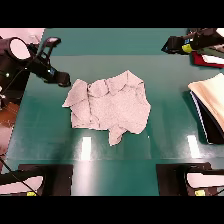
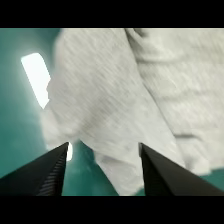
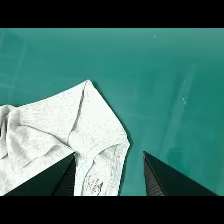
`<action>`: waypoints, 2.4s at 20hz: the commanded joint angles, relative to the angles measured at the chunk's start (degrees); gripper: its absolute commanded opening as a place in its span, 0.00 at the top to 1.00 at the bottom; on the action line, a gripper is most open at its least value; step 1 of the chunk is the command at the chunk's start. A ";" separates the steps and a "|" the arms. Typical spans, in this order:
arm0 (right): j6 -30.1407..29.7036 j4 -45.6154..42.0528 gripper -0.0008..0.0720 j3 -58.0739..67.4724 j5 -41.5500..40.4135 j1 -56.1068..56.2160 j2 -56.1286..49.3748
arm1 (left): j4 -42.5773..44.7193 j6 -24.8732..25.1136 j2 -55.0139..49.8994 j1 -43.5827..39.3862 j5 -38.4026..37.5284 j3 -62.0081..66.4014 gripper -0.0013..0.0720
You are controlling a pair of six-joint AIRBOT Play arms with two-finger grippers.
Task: Fold the shirts.
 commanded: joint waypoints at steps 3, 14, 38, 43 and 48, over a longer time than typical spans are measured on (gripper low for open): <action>-0.02 -0.02 0.35 -0.02 1.01 -0.02 4.68 | -11.85 -4.09 4.55 -1.25 0.07 -15.87 0.26; 0.00 0.04 0.35 -0.09 4.70 1.99 5.77 | -12.37 -15.37 9.97 -14.10 24.87 -37.57 0.26; -2.60 10.51 0.38 -53.64 7.50 -4.57 23.54 | 22.25 -10.03 23.34 -14.08 -2.54 -16.55 0.95; -3.06 21.81 0.37 -69.92 -6.82 -2.01 23.34 | 20.94 -10.82 23.34 -14.08 -1.66 -16.55 0.95; -2.99 25.70 0.37 -71.19 -15.04 5.27 18.32 | 20.31 -10.80 23.34 -14.08 -2.29 -16.55 0.95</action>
